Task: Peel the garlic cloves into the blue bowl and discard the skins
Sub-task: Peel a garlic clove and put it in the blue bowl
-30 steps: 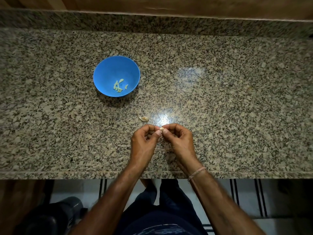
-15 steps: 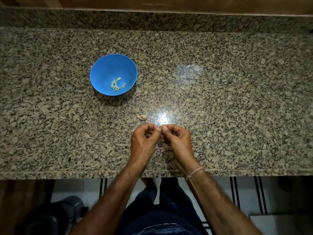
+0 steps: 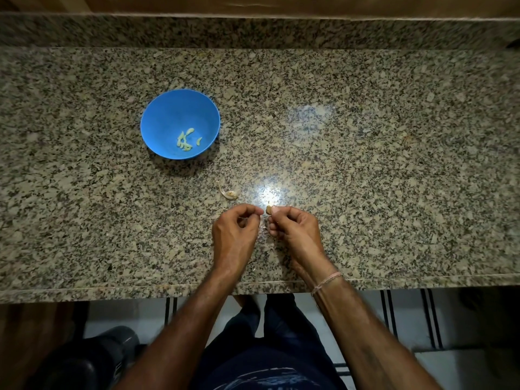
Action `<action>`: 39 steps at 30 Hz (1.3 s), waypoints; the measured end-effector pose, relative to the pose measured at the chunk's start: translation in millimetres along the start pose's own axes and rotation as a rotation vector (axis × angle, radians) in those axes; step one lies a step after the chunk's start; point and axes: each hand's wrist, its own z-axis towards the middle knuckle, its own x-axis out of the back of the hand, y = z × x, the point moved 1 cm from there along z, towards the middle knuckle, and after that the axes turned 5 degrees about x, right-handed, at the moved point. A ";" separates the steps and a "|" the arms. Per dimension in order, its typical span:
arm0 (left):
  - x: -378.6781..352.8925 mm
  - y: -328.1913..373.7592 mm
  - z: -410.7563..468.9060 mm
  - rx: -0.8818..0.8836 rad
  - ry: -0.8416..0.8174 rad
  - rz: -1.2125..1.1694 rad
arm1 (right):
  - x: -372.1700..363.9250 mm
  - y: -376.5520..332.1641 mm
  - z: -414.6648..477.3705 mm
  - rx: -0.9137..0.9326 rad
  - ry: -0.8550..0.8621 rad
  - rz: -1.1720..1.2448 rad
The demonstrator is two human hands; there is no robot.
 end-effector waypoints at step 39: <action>1.2 1.0 1.5 -0.208 0.058 0.168 | -7.6 1.3 -1.8 0.639 0.126 -0.863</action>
